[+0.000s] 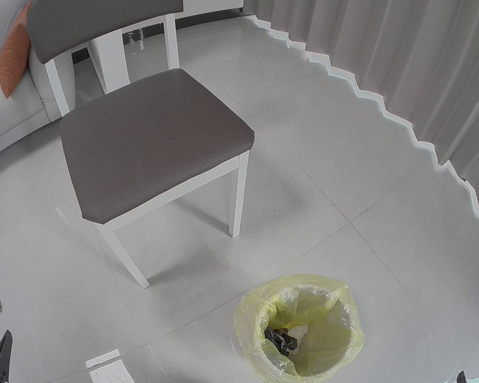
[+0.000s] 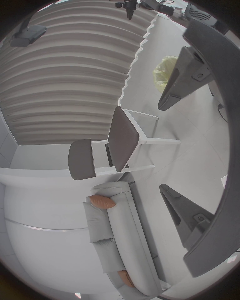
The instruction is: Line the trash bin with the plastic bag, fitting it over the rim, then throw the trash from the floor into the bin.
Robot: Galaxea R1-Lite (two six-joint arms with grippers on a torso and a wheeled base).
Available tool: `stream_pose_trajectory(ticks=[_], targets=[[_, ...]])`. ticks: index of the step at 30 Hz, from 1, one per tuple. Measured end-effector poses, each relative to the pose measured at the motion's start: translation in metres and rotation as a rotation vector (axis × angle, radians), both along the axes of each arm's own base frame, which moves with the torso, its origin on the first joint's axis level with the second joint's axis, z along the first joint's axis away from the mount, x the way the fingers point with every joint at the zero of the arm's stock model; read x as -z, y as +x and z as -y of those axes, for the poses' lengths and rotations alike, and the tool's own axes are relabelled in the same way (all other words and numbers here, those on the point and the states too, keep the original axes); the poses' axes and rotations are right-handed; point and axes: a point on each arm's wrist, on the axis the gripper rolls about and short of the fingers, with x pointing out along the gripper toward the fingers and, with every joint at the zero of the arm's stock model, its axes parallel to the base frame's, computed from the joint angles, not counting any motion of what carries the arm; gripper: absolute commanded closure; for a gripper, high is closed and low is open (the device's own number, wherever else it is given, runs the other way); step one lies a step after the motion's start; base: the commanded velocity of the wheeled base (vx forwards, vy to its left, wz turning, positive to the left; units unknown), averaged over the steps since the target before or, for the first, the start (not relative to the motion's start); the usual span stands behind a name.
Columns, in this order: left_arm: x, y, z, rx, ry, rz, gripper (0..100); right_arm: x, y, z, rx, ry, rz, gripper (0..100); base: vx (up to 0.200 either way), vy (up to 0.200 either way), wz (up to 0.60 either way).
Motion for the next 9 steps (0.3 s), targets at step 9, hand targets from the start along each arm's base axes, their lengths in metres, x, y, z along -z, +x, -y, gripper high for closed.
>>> stream_pose_trajectory(ticks=[9], targets=[[-0.0003,0.0,-0.0002,-0.011,0.012,0.003,0,0.0,0.0,0.0004,0.017,0.007,0.0,0,0.0,0.0,0.0]])
